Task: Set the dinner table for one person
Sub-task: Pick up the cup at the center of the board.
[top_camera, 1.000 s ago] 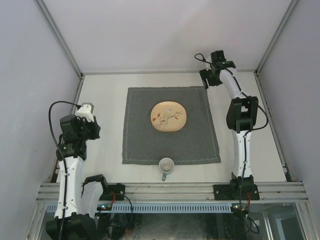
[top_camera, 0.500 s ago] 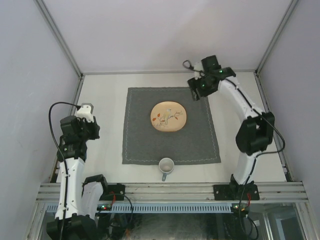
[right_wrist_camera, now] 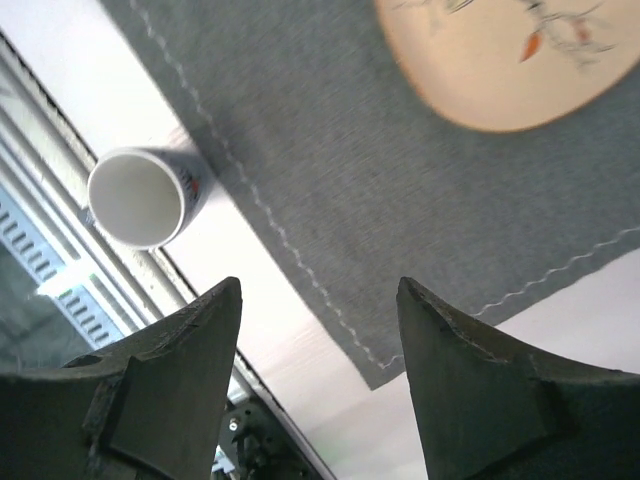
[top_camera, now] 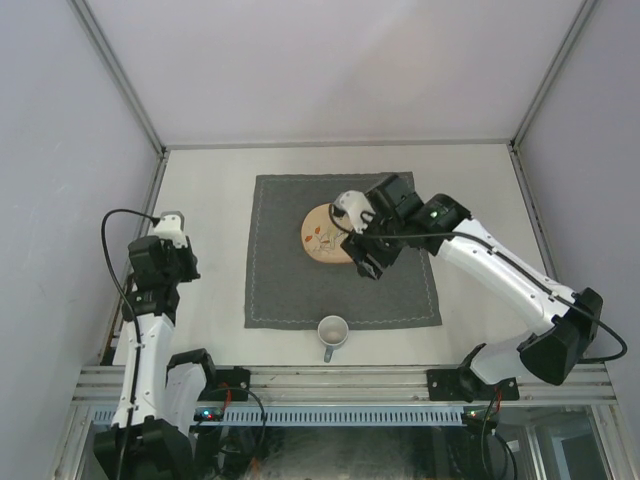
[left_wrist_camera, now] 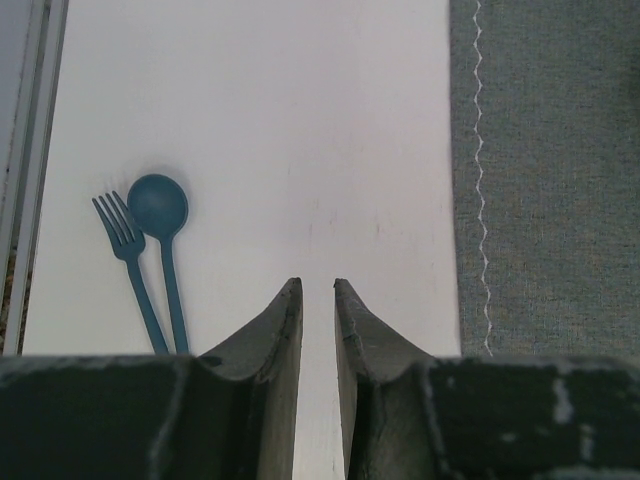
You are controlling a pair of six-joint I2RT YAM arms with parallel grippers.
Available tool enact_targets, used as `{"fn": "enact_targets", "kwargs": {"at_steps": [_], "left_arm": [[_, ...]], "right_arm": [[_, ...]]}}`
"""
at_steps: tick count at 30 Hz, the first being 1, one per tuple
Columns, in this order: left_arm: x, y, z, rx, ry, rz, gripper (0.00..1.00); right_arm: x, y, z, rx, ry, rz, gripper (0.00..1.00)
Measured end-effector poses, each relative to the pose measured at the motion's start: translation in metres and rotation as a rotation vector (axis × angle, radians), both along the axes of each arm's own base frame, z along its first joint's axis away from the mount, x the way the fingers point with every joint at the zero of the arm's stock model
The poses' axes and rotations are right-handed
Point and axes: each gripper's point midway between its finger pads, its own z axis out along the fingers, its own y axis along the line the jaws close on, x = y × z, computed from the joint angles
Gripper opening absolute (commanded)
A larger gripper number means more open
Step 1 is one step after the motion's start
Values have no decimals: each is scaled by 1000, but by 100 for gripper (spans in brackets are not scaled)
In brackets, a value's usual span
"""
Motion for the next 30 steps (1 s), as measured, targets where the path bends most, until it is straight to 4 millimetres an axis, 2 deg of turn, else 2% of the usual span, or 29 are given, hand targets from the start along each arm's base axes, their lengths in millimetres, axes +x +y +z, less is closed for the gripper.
{"fn": "enact_targets", "kwargs": {"at_steps": [4,8,11,17,25,30], "left_arm": [[-2,2,0,5,-9,15,24],[-1,3,5,14,-32,21,24],[-3,4,6,18,-35,26,24],[-8,8,15,48,-73,47,24],[-11,13,12,68,-58,62,24],[-10,13,9,67,-47,64,24]], "right_arm": [[-23,0,-23,-54,47,63,63],[-29,6,-29,-62,57,96,62],[-33,17,-38,-77,65,138,61],[-52,45,-71,-136,138,256,60],[-75,59,-79,-151,144,352,60],[-86,57,-90,-172,162,382,59]]}}
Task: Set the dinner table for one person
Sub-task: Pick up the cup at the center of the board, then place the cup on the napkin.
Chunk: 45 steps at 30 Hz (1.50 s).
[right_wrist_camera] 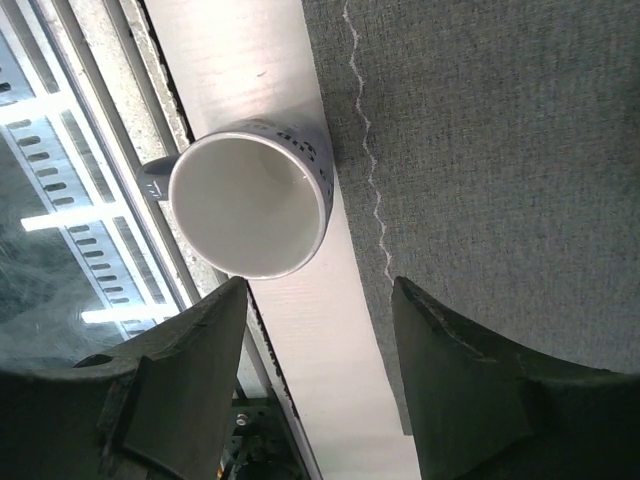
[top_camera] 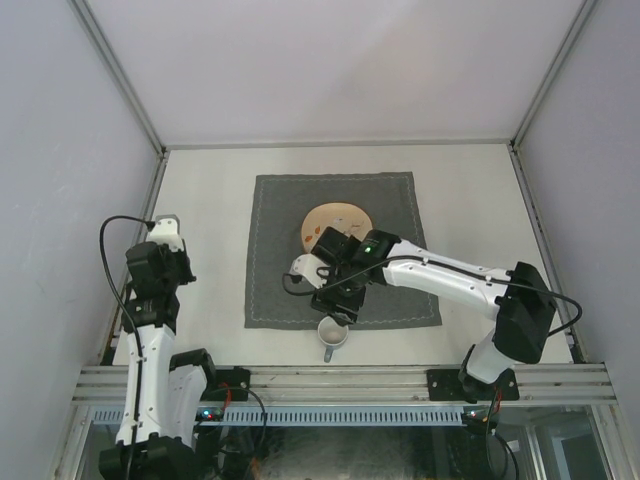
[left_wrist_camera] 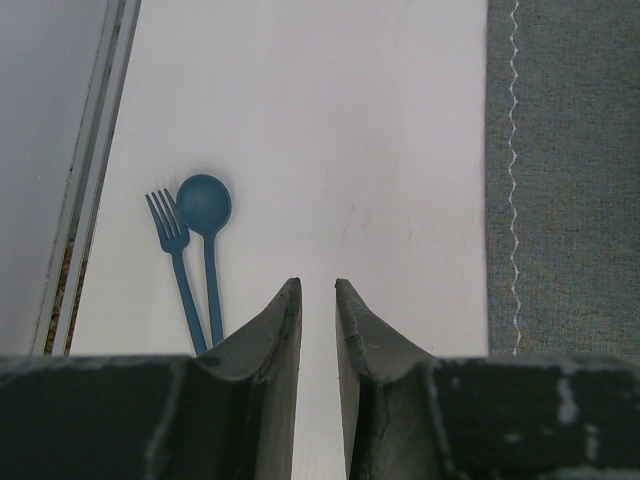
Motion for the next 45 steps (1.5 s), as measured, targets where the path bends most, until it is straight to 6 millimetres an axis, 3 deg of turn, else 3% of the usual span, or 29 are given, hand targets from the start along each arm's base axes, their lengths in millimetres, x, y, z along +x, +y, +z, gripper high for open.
{"fn": "enact_targets", "kwargs": {"at_steps": [9,13,15,18,21,28,30,32,36,38,41,43,45], "left_arm": [[1,1,-3,3,15,0,25],[1,1,-3,3,13,0,25],[1,1,-3,4,13,-1,25],[1,1,-3,4,14,-1,25],[2,1,-5,2,19,0,25],[6,3,-8,1,28,3,25],[6,3,-9,0,30,3,25],[6,3,-7,2,25,3,25],[7,4,-8,2,26,3,25],[7,4,-9,0,31,4,25],[8,4,-11,-2,36,5,25],[8,4,-10,-2,35,5,25],[8,4,-10,-2,34,5,25]], "right_arm": [[2,8,-36,-53,41,9,57],[4,13,-48,-61,51,11,49],[5,15,-55,-69,55,15,38],[7,17,-67,-86,63,26,2],[7,17,-74,-105,73,31,0],[13,16,-69,-111,53,37,0],[19,15,-57,-113,50,28,0],[28,22,-31,-83,29,23,0],[62,43,54,87,-105,16,0],[80,39,102,181,-202,4,0],[113,7,167,292,-342,-63,0],[138,-22,189,313,-402,-131,0],[171,-57,198,294,-455,-210,0]]}}
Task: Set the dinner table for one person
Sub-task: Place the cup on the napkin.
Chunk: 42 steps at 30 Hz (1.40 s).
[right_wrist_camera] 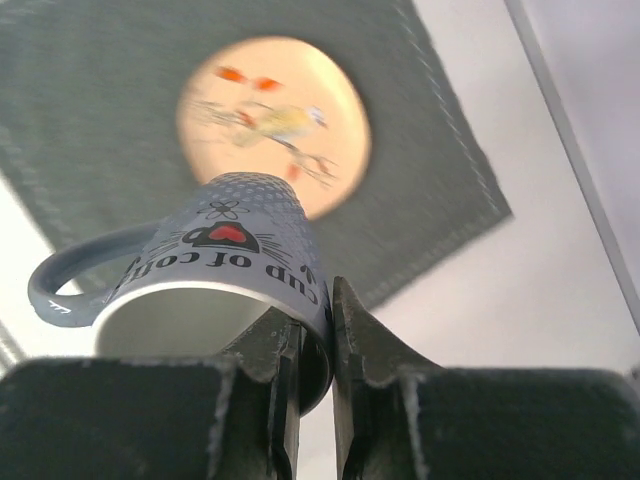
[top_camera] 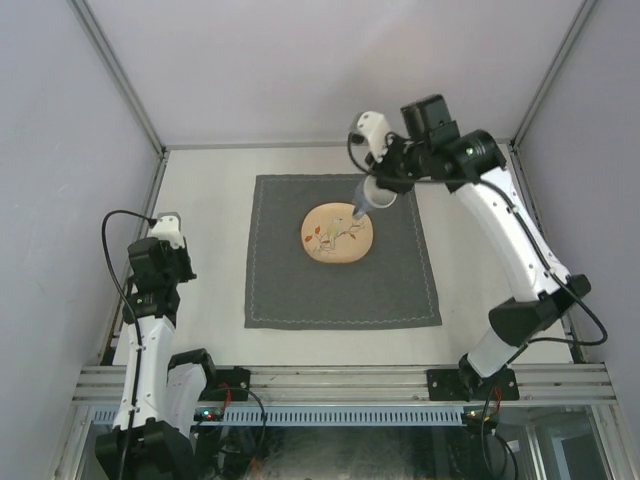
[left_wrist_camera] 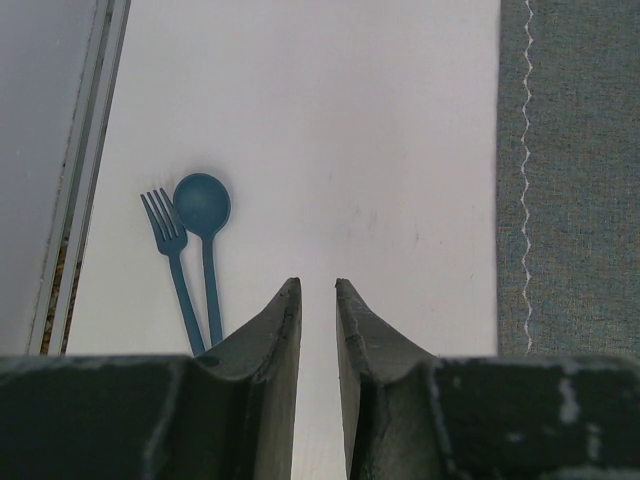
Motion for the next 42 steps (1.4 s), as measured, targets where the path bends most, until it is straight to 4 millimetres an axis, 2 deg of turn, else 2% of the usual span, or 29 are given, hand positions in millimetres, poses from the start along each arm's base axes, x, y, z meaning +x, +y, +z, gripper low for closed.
{"fn": "enact_targets", "kwargs": {"at_steps": [2,4,8,12,15,17,23,29,36,42], "left_arm": [[0,0,0,0,0,1,25],[0,1,0,0,0,4,25],[-1,2,3,3,-10,9,25],[-2,3,7,7,-27,12,24],[-2,4,7,7,-28,16,24],[-3,6,7,8,-28,23,24],[-3,7,8,8,-32,29,24],[-5,6,3,0,-27,24,24],[-11,4,-3,-2,-22,22,24],[-11,4,-3,-2,-21,23,24]], "right_arm": [[30,-27,-7,-28,1,-72,0],[61,-50,-26,-62,43,-127,0],[120,-82,-74,-78,169,-211,0],[158,-102,-130,-100,271,-268,0],[167,-120,-166,-135,343,-323,0],[170,-126,-182,-145,374,-352,0],[180,-124,-199,-124,385,-411,0],[178,-123,-232,-164,416,-452,0],[201,-130,-248,-185,376,-515,0],[212,-137,-258,-210,360,-549,0]]}}
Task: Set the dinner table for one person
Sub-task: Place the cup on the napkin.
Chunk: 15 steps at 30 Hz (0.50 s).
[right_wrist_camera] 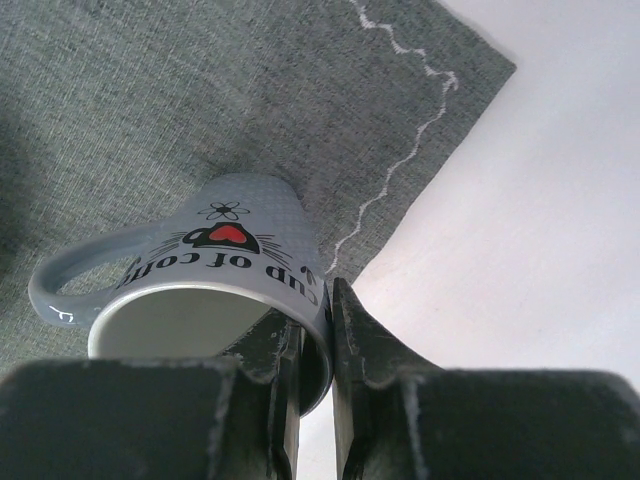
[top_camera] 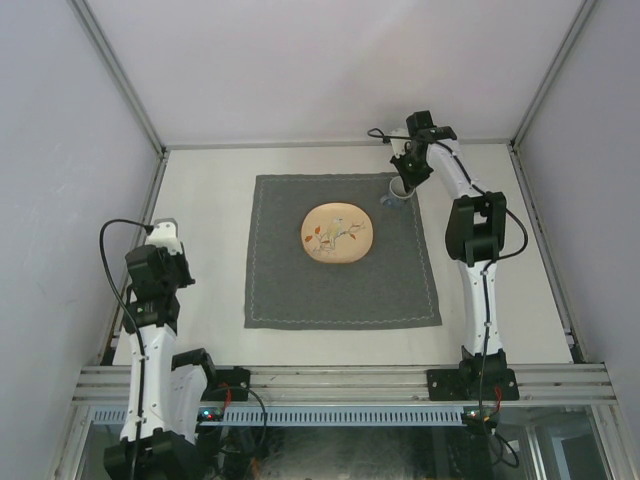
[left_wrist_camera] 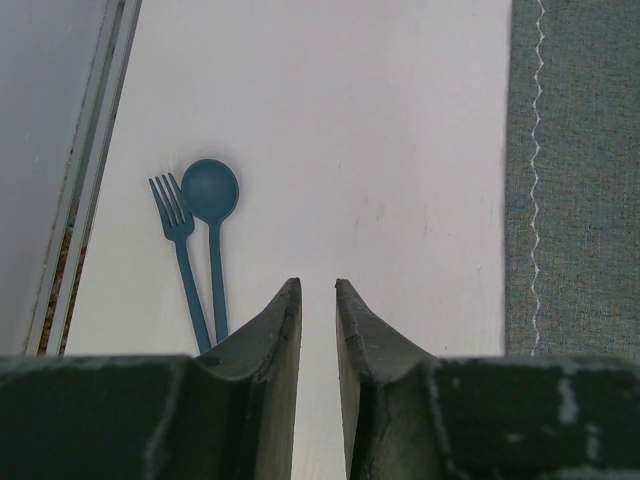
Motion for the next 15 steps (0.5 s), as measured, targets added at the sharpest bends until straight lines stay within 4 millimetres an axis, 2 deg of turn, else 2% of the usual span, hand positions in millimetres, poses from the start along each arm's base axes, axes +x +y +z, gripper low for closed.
{"fn": "enact_targets", "kwargs": {"at_steps": [5,14,15], "left_arm": [[0,0,-3,-3,11,0,24],[0,1,-3,-4,12,2,25],[0,1,-3,-4,12,2,29]], "right_arm": [[8,-3,0,-18,-21,-9,0],[8,1,-2,-26,-18,-3,1],[8,1,-3,-29,-19,-3,11]]}}
